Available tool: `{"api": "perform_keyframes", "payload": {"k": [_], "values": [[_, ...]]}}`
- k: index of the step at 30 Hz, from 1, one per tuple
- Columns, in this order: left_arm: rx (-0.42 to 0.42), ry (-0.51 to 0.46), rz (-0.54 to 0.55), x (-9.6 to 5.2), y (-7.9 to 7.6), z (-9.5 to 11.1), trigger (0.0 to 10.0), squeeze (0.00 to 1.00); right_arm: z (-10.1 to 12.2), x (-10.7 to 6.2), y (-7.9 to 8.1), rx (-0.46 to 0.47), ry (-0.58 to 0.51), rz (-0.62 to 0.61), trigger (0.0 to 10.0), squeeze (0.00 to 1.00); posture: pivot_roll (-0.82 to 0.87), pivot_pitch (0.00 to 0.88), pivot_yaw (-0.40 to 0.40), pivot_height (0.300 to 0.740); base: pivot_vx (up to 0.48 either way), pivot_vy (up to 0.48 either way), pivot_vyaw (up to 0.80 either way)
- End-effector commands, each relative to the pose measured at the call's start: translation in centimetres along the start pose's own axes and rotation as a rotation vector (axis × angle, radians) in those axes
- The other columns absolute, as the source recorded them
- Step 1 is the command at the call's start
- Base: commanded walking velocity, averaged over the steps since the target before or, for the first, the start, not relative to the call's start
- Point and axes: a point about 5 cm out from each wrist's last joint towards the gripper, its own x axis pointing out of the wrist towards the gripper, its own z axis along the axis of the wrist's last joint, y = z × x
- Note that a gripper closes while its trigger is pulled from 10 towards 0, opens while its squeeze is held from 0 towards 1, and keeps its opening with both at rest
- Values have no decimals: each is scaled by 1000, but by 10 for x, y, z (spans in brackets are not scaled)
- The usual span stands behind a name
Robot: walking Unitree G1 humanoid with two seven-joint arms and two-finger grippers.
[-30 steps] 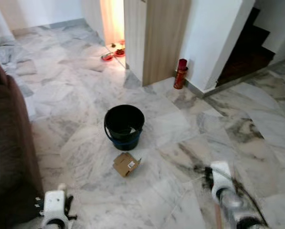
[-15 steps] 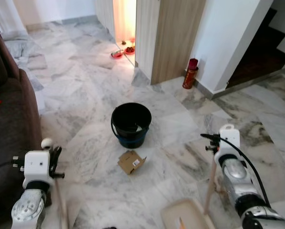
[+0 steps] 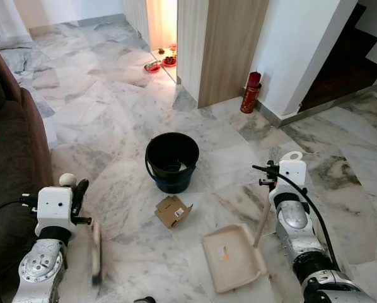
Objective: Sweep floor
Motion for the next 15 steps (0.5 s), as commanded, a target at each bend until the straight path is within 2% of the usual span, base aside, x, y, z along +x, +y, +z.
{"api": "perform_keyframes", "payload": {"k": [1, 4, 7, 9, 11, 12, 15], "values": [[26, -50, 103, 6, 20, 9, 10000, 0, 4, 1, 1, 58, -16, -7, 10000, 0, 93, 106, -36, 740, 0, 0, 0], [-119, -125, 197, 19, 28, 22, 10000, 0, 14, 4, 7, 191, -66, 13, 10000, 0, 87, 105, -42, 740, 0, 0, 0], [-146, -156, 180, 27, 21, 29, 10000, 0, 21, 6, 7, 224, -100, 18, 10000, 0, 88, 108, -41, 740, 0, 0, 0], [-222, -185, 166, 35, 8, 36, 10000, 0, 32, 9, 7, 238, -148, 29, 10000, 0, 83, 104, -36, 740, 0, 0, 0], [-235, -188, 149, 37, 1, 37, 10000, 0, 35, 10, 6, 242, -163, 30, 10000, 0, 78, 103, -35, 740, 0, 0, 0], [-247, -190, 92, 37, -18, 39, 10000, 0, 37, 11, 6, 230, -172, 31, 10000, 0, 77, 101, -33, 740, 0, 0, 0], [-250, -186, 41, 36, -30, 38, 10000, 0, 38, 11, 5, 204, -182, 43, 10000, 0, 70, 97, -33, 740, 0, 0, 0]]}}
